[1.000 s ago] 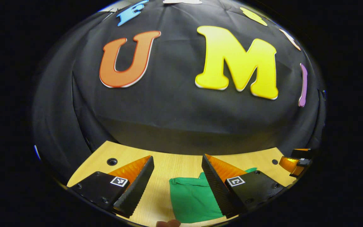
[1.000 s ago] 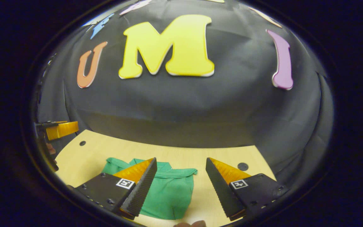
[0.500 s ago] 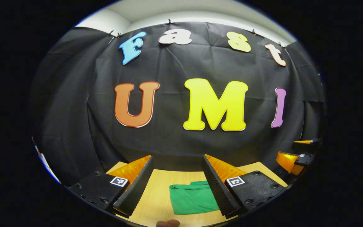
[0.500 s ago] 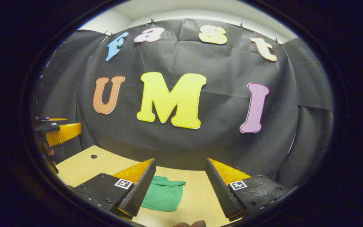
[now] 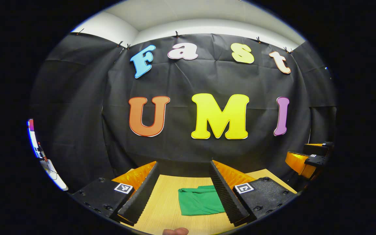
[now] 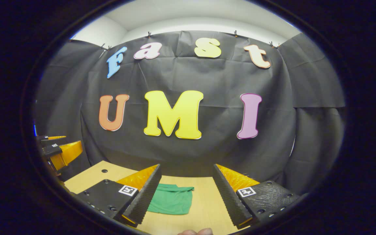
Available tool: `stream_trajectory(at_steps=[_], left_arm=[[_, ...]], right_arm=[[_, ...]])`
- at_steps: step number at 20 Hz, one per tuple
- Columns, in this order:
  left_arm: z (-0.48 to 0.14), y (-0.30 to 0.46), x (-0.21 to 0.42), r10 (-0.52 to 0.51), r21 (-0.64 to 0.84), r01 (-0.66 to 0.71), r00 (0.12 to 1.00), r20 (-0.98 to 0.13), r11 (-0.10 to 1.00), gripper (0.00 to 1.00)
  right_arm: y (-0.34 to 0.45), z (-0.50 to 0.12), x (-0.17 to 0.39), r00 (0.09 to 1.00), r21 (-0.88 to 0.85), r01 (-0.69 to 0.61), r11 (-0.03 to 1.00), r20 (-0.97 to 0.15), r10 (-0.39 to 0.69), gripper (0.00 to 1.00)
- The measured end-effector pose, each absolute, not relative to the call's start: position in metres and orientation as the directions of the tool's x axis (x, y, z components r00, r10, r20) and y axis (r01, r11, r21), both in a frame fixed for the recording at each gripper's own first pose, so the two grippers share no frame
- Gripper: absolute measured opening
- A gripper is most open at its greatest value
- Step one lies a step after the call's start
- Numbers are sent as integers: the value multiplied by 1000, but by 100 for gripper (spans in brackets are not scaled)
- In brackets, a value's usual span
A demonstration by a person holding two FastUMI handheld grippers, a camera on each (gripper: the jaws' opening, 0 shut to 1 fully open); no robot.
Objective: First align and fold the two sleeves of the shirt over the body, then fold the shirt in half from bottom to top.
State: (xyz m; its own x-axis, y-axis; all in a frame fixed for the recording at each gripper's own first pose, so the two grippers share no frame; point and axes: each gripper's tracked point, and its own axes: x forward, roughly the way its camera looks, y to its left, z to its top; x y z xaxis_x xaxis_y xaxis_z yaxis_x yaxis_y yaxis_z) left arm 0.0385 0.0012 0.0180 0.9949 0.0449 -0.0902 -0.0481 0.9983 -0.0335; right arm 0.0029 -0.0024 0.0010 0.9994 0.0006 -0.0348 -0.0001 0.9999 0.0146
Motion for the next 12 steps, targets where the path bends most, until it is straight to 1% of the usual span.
stream_trajectory(at_steps=[1,2,4,10,12], left_arm=[[18,-2,38,38,-29,-41,995,-91,999,97],[20,-6,38,28,-26,-31,996,-88,999,97],[23,-10,40,18,-20,-20,997,-79,1000,98],[26,-14,40,17,-8,-18,997,-73,1000,98],[26,-14,40,19,-6,-19,997,-77,1000,98]], right_arm=[[-1,-2,4,999,10,-3,1000,-45,4,94],[-1,-4,3,999,7,-6,1000,-53,6,95],[-2,0,5,999,5,-5,1000,-49,5,95],[-6,7,2,1000,1,3,1000,-29,-3,95],[-7,7,1,1000,2,5,1000,-30,-5,97]])
